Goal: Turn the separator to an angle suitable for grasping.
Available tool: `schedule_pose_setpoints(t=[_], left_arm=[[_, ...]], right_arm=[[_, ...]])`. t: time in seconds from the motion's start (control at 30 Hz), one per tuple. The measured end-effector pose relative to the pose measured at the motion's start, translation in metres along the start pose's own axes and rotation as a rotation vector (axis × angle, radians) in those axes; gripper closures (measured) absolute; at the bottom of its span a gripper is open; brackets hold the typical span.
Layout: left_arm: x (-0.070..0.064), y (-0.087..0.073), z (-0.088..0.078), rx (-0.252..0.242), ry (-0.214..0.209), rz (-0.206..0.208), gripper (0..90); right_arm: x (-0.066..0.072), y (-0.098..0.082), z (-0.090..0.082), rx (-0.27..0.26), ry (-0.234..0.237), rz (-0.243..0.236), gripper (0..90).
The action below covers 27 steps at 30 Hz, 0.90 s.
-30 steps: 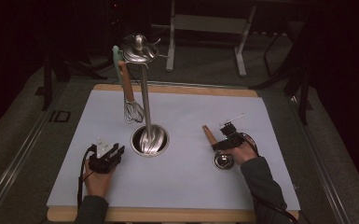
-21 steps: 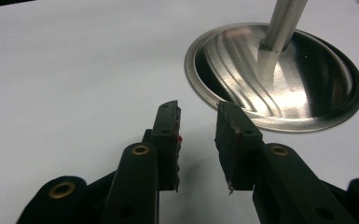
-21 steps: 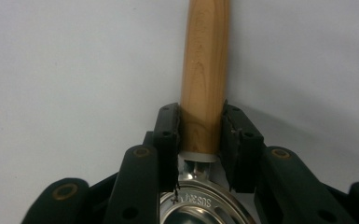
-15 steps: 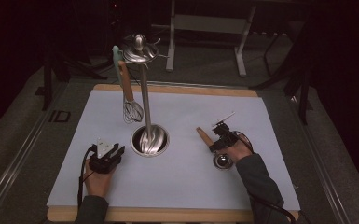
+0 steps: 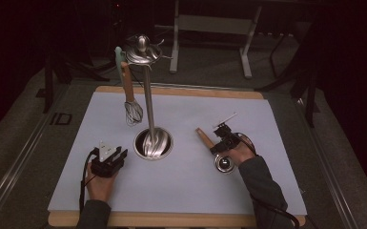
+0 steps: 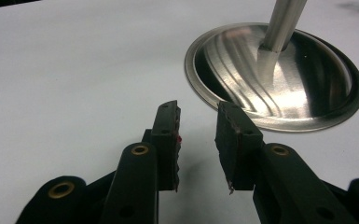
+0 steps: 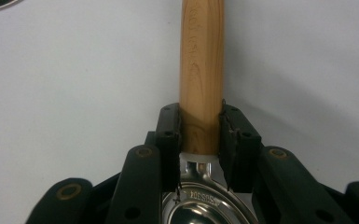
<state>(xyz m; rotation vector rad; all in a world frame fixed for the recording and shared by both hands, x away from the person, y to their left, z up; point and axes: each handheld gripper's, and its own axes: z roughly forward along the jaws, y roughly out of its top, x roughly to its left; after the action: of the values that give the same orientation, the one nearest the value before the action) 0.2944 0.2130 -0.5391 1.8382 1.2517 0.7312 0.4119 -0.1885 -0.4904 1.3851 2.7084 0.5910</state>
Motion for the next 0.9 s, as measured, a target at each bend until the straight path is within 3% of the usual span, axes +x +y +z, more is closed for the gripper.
schedule_pose_setpoints(t=[0.2, 0.4, 0.9], left_arm=[[0.000, 0.000, 0.000, -0.001, 0.001, 0.001, 69.8], [0.000, 0.000, 0.000, 0.000, -0.002, 0.001, 69.9], [-0.001, 0.000, 0.000, 0.004, -0.001, 0.003, 69.7]], right_arm=[[0.003, -0.002, -0.007, -0.020, -0.009, -0.009, 71.2], [0.004, -0.007, -0.017, -0.075, -0.021, -0.012, 71.2], [0.008, -0.014, -0.031, -0.165, 0.022, -0.030, 71.2]])
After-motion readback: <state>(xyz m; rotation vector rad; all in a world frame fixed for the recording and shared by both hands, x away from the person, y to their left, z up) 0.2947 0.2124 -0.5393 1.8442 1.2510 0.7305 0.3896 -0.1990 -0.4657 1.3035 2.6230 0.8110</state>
